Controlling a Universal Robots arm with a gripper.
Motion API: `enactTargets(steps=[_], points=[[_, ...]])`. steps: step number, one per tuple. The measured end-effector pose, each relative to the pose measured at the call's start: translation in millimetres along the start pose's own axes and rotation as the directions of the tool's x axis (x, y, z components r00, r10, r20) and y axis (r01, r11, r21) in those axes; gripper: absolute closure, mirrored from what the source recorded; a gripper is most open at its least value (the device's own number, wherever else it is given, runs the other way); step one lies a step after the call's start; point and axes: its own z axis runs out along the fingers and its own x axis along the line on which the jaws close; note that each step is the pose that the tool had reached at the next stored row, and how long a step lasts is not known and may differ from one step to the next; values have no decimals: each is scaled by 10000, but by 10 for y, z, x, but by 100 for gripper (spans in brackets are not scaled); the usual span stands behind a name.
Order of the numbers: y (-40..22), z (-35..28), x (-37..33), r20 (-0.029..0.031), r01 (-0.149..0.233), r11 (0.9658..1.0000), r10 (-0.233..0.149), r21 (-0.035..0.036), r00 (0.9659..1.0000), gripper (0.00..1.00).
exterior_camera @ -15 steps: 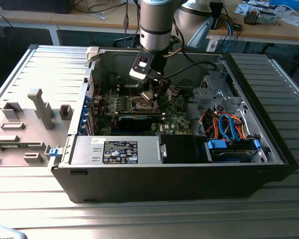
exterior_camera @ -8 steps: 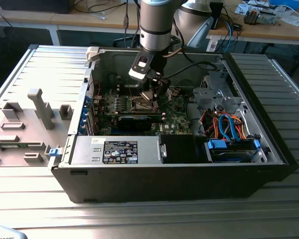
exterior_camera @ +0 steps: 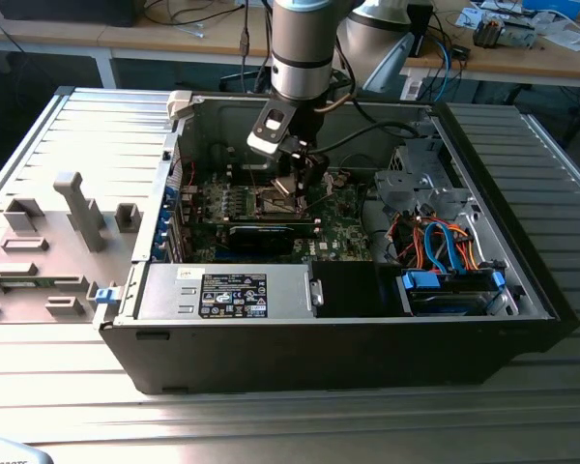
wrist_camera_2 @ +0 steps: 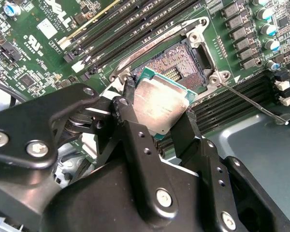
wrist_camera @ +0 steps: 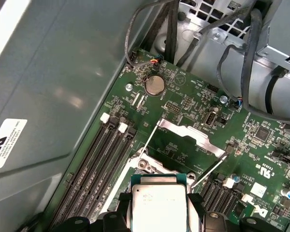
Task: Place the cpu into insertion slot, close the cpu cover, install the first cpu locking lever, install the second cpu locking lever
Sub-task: 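Place the cpu into insertion slot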
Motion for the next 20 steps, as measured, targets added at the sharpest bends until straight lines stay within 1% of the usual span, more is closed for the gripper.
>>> enactTargets(steps=[4,6,10,20], points=[[0,3,0,11,-211,9998,211,-2,9998,46],[0,5,0,25,-368,9993,368,1,9993,46],[0,9,0,32,-622,9981,622,-5,9981,46],[0,15,0,44,-1011,9949,1011,-12,9949,46]])
